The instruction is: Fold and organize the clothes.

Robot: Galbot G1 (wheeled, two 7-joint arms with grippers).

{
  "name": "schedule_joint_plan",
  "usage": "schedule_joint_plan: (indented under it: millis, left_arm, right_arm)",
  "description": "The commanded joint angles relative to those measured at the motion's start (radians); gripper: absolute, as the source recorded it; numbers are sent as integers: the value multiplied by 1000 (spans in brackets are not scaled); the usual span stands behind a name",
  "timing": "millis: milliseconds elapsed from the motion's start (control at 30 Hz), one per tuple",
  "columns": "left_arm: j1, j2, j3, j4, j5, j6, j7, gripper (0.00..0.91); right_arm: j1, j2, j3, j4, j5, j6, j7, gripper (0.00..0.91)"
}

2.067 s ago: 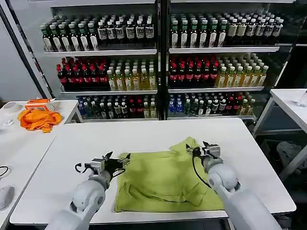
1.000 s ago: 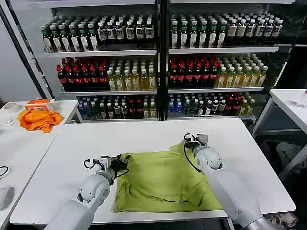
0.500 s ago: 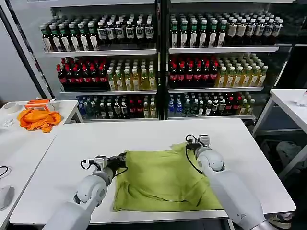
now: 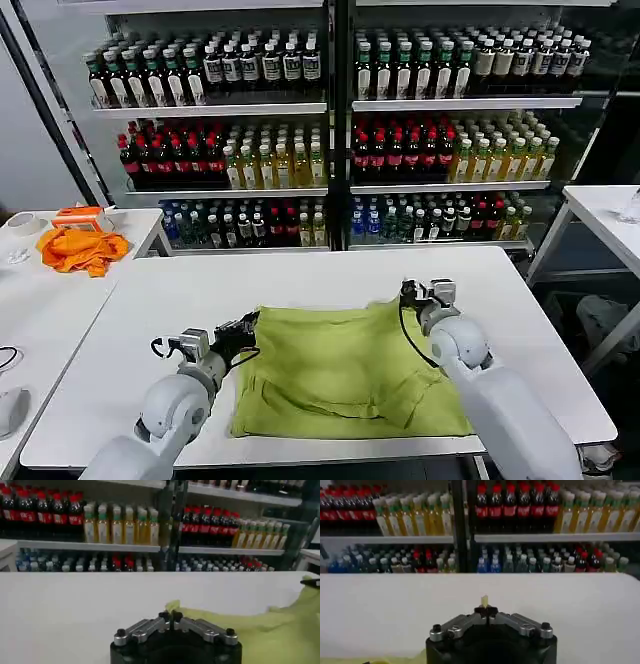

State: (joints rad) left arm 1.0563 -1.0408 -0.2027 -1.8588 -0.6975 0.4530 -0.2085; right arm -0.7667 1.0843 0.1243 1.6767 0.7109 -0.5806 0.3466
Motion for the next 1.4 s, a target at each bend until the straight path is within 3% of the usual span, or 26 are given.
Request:
schedule_joint_plan:
  millis: [33, 467, 800, 833, 867, 900, 933, 1233, 1400]
  left_arm:
    - [166, 24, -29, -161, 36, -16, 15, 30]
    - [298, 59, -36, -221, 129, -48, 17, 20]
    - [345, 59, -31, -168, 253, -87, 21, 20]
    - [343, 55, -30, -162, 256, -85, 22, 81]
    - [339, 50, -29, -156, 260, -83, 26, 232]
    - [338, 46, -29, -154, 264, -82, 28, 756]
    - [337, 43, -28, -152, 273, -81, 28, 907]
    - [366, 11, -44, -196, 304, -127, 0, 907]
    - [428, -76, -76, -262, 304, -138, -68, 907]
  right_arm:
    - [-245, -68, 124, 302, -5, 1, 0, 0]
    - [-532, -64, 307, 467, -23, 1, -5, 0]
    - [-617, 4, 327, 428, -63, 1, -7, 10]
    - [-608, 12, 315, 414, -78, 1, -10, 383]
    - [-607, 14, 313, 412, -80, 1, -11, 907]
    - [-589, 25, 291, 386, -98, 1, -11, 907]
    - [-583, 30, 279, 374, -109, 1, -13, 907]
    - [-612, 48, 271, 415, -188, 3, -27, 907]
    - [-717, 64, 333, 507, -227, 4, -30, 907]
